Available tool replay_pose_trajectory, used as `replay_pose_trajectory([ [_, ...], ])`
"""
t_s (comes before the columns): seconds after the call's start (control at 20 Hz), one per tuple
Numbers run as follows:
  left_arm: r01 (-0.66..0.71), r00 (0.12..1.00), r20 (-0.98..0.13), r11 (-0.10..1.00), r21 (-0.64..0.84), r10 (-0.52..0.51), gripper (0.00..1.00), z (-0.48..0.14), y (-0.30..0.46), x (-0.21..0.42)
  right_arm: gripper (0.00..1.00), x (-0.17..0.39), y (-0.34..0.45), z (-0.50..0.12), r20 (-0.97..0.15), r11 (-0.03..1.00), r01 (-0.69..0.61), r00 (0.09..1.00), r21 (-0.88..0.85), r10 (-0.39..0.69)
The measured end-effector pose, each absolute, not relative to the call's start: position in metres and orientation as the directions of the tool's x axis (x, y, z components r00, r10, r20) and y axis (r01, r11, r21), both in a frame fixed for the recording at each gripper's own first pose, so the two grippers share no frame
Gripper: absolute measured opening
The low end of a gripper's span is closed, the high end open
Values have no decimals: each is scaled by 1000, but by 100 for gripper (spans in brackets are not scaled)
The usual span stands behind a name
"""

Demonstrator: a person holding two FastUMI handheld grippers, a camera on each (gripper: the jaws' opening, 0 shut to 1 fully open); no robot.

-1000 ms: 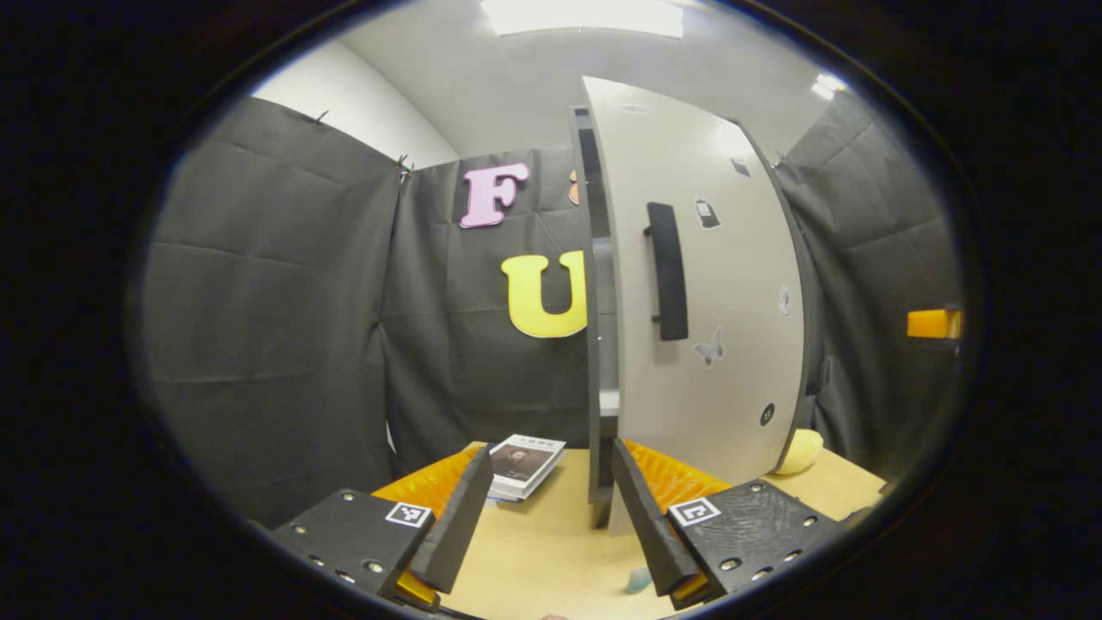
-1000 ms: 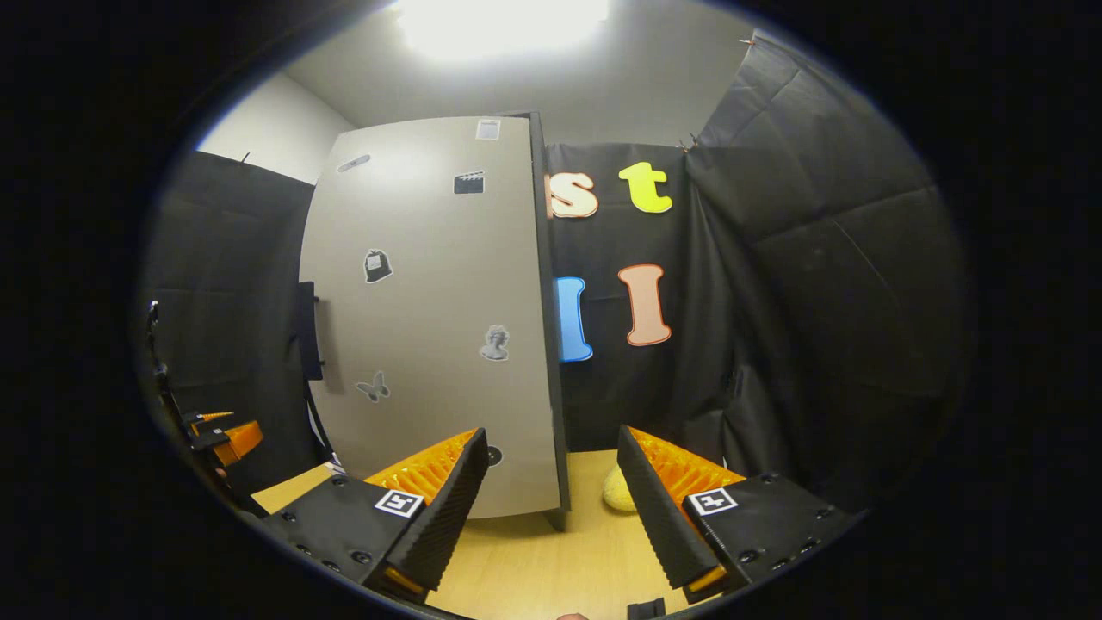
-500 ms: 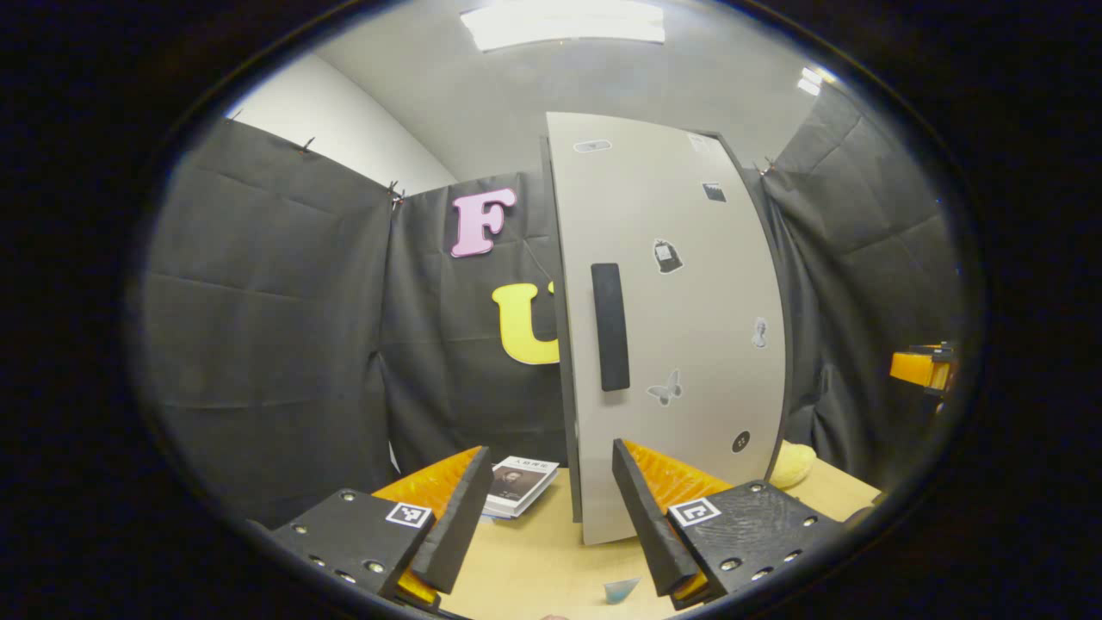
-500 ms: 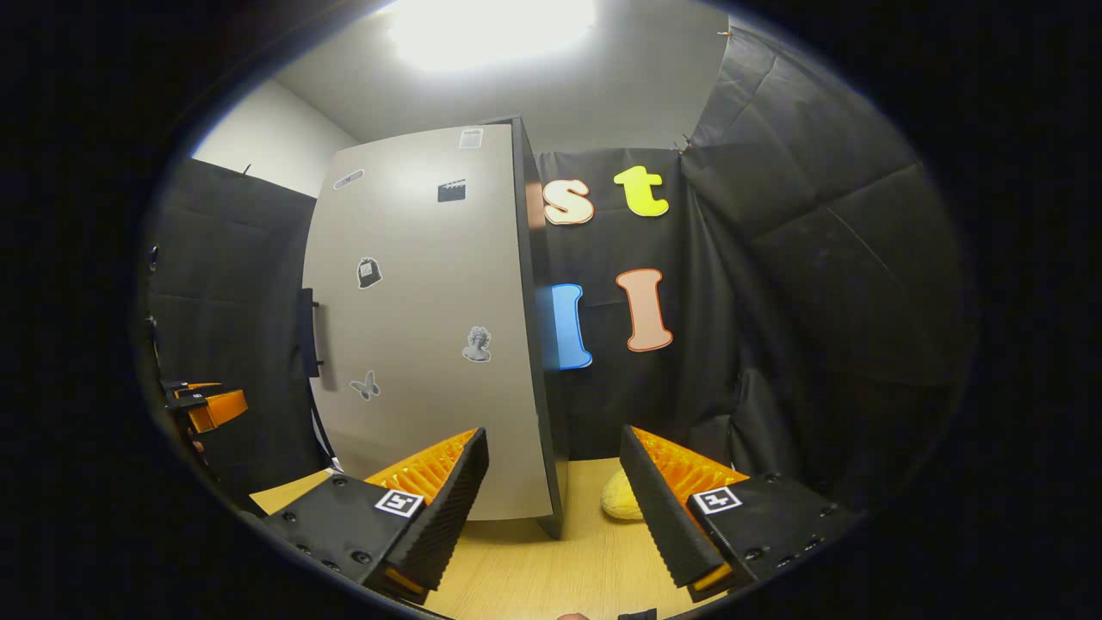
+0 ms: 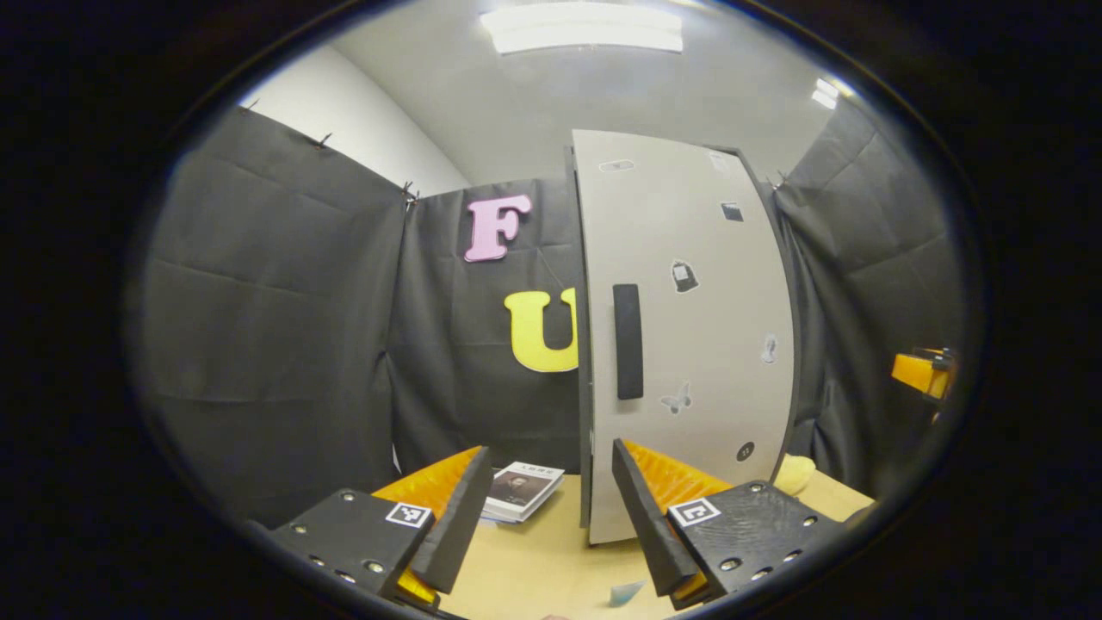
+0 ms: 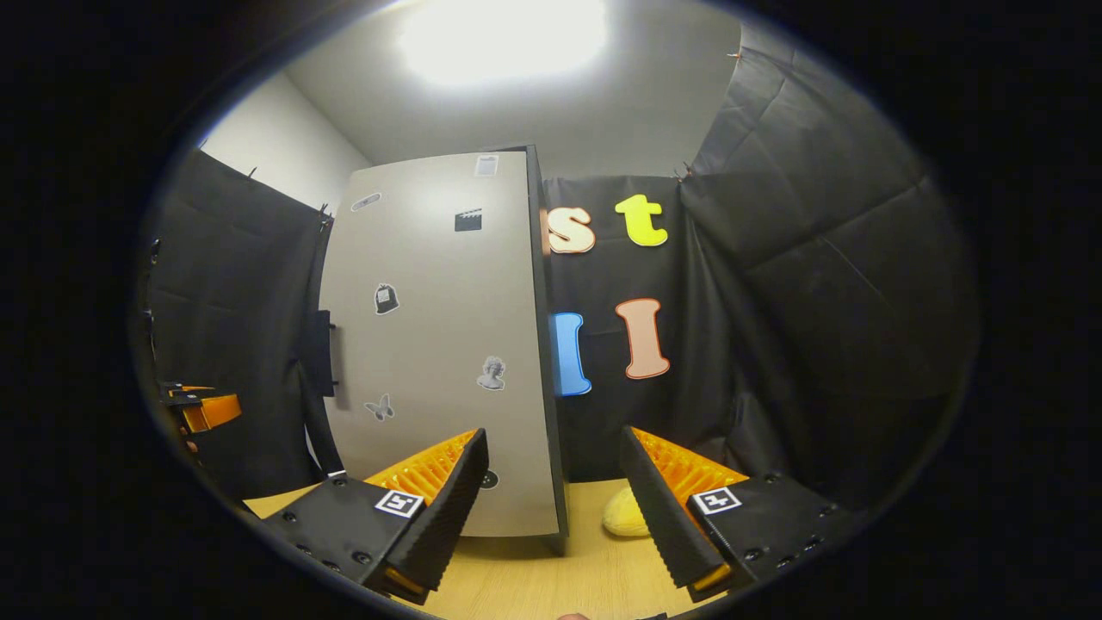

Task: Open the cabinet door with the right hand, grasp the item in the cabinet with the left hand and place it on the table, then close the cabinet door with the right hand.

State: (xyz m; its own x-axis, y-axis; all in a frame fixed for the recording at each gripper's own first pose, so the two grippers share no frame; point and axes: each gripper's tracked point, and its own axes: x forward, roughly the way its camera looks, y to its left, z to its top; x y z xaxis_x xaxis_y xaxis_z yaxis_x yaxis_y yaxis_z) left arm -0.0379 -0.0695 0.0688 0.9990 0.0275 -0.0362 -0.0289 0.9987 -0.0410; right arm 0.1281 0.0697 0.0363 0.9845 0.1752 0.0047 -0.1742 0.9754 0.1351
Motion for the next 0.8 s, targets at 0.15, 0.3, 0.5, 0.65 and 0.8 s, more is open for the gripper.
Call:
replay_pose_trajectory([
  [0.15,-32,999,-34,999,-35,31,84,71,-67,-45,97,128,70,39,11,973,-167,986,159,167],
  [0.3,-36,999,-30,999,-18,36,84,72,-64,-50,97,126,72,35,-5,969,-164,986,187,168],
  [0.5,-25,999,-29,1000,-16,25,84,67,-64,-52,98,119,68,37,2,971,-148,989,190,150],
  [0.65,-18,1000,-20,999,-30,18,85,65,-64,-50,97,114,65,45,13,978,-141,990,153,141],
  [0.8,-5,1000,-18,999,-37,5,84,62,-67,-47,98,107,57,54,43,986,-124,992,112,120],
])
